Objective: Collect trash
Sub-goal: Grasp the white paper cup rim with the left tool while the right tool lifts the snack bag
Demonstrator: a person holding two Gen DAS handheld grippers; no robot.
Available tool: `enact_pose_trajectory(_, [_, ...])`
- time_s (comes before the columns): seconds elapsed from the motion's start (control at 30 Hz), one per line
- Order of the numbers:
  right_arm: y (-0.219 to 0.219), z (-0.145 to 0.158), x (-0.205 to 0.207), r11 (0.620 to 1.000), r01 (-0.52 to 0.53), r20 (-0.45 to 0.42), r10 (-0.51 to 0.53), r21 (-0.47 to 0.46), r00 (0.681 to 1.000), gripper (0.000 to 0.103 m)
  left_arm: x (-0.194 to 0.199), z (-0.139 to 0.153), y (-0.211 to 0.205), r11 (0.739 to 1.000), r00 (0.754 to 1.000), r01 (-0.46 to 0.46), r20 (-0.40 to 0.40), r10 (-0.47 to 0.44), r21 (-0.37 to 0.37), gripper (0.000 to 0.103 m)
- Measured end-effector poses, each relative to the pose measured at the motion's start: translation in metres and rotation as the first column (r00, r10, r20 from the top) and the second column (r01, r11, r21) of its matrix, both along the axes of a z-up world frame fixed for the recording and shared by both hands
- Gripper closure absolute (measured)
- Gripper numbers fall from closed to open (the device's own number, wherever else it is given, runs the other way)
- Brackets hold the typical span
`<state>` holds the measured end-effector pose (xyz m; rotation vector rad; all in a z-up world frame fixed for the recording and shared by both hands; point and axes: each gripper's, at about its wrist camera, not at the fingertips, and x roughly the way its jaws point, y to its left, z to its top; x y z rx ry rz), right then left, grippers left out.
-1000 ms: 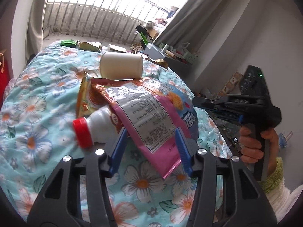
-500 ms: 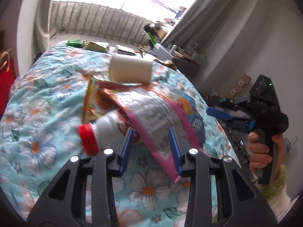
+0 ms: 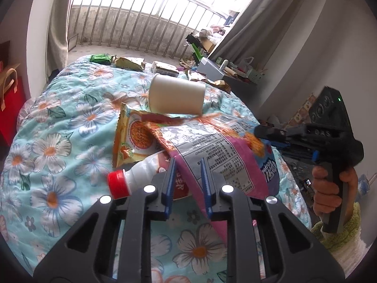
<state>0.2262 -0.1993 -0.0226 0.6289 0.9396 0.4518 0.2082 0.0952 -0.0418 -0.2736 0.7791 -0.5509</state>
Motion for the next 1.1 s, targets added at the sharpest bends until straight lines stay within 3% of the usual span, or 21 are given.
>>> enact_pose_trajectory(0.17, [-0.019,0.004,-0.043,0.998,0.038,0.038,-0.04,0.048,0.998,0.094,-0.005,0.005,0.006,1.0,1.0,0.008,0.001,-0.008,-0.005,0.084])
enact_pose_trajectory(0.37, [-0.067,-0.01,-0.107,0.973,0.182,0.033,-0.189,0.145,0.982,0.094,0.0,0.022,0.01,0.999,0.999,-0.003,0.037,0.002,0.032,0.084])
enact_pose_trajectory(0.43, [-0.078,-0.02,-0.121,0.959,0.224,0.009,-0.229,0.176,0.973,0.094,0.012,0.03,0.008,1.0,0.999,0.016,0.035,-0.017,0.027,0.067])
enact_pose_trajectory(0.63, [-0.105,-0.054,-0.144,0.904,0.311,-0.054,-0.309,0.294,0.949,0.091,0.073,0.043,-0.004,0.999,0.999,0.039,-0.005,-0.039,0.014,0.037])
enact_pose_trajectory(0.8, [-0.107,-0.073,-0.136,0.896,0.309,-0.097,-0.294,0.317,0.951,0.085,0.131,0.028,-0.015,0.998,0.99,0.027,-0.134,-0.035,-0.058,0.037])
enact_pose_trajectory(0.87, [-0.109,-0.083,-0.13,0.895,0.309,-0.126,-0.282,0.322,0.951,0.073,0.148,0.021,-0.017,0.996,0.985,0.018,-0.167,-0.033,-0.088,0.037])
enact_pose_trajectory(0.93, [-0.111,-0.093,-0.123,0.892,0.305,-0.156,-0.267,0.333,0.951,0.07,0.164,0.012,-0.017,0.992,0.978,0.002,-0.208,-0.028,-0.125,0.037])
enact_pose_trajectory(1.1, [-0.106,-0.102,-0.106,0.892,0.251,-0.16,-0.205,0.376,0.966,0.063,0.184,-0.003,-0.022,0.987,0.958,-0.004,-0.284,-0.043,-0.164,0.042])
